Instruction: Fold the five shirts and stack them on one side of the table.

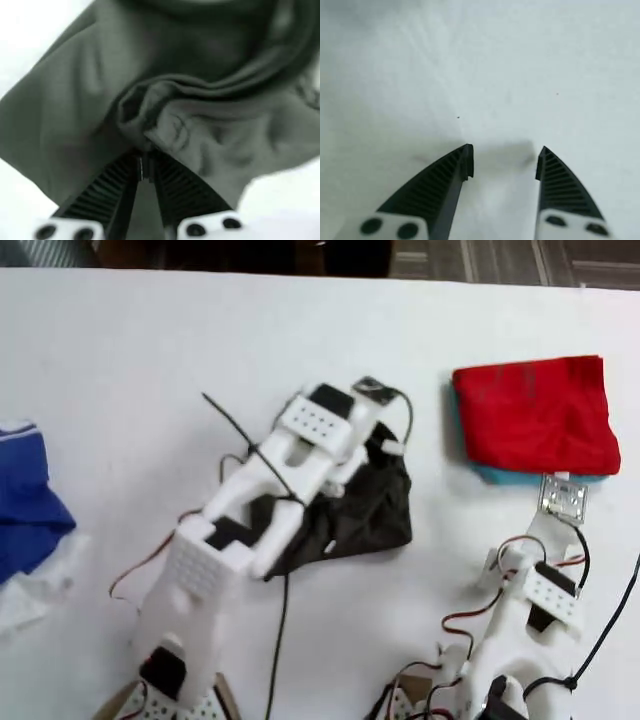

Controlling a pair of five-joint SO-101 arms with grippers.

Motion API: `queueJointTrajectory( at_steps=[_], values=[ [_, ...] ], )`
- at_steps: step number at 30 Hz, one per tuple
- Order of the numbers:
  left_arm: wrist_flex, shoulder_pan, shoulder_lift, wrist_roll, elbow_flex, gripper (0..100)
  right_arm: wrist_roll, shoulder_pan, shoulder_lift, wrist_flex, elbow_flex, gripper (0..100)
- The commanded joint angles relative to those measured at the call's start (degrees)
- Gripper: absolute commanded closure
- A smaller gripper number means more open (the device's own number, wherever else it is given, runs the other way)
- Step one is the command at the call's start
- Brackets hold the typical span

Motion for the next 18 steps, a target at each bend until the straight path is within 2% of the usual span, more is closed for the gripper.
queueJointTrajectory(
  at_steps=[1, 8, 11, 15, 18],
  values=[
    [4.5, 3.7, -2.7, 0.4, -5.4, 97, -0.5, 0.5, -1.9, -1.4, -0.6, 78.7],
    [5.1, 11.2, -1.3, 1.8, -6.1, 97, -0.6, 1.4, -1.9, -1.6, -0.6, 78.7],
    [6.3, 12.2, -3.3, 1.8, -6.1, 97, -0.8, 2.8, -1.9, -2.1, -0.6, 78.7],
    [6.9, 8.7, -8.5, 1.7, -6.0, 97, -3.0, 3.0, -1.9, -2.4, -0.6, 78.7],
    [6.8, 2.9, -10.8, 1.8, -5.5, 97, -3.0, 2.8, -1.9, -2.4, -0.6, 78.7]
  ],
)
